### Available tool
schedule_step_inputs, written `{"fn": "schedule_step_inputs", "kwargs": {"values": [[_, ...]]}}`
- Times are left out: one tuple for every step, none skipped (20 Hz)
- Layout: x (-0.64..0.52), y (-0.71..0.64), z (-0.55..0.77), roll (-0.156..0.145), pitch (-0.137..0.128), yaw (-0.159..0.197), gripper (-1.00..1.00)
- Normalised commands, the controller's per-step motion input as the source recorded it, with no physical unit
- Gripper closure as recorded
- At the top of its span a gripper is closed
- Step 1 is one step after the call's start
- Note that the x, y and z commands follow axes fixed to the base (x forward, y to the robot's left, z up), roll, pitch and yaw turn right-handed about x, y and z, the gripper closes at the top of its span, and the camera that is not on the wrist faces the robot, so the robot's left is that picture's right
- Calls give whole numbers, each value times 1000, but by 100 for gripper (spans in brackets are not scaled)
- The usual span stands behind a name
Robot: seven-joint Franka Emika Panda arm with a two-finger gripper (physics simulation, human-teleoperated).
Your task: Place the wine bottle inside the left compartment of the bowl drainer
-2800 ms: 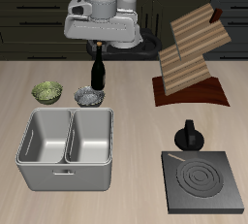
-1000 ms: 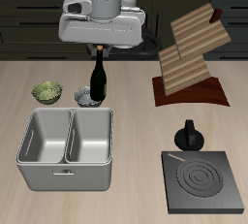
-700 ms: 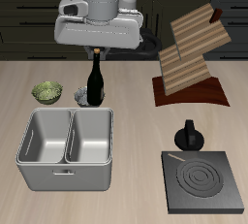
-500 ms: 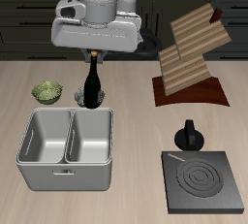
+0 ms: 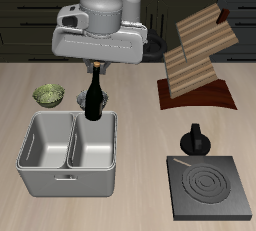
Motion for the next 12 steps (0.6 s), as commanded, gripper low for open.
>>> {"fn": "schedule_step_inputs", "kwargs": {"values": [[100,32,-115,11,25,-27,100],[100,-31,-160,-33,19,-17,100],[23,81,-125,28,22,29,100],[35,-2,-233,18,6,-23,100],[-9,18,-9,0,0,0,100],[159,-7,-453,-14,45,38,100],[-33,79,-216,30,41,-22,100],[-25,28,-95,0,-10,8,100],[-18,29,-269,18,35,-45,100],[-12,128,-256,36,20,18,100],[-61,130,-282,23,15,48,100],[64,43,-629,10,83,-7,100]]}}
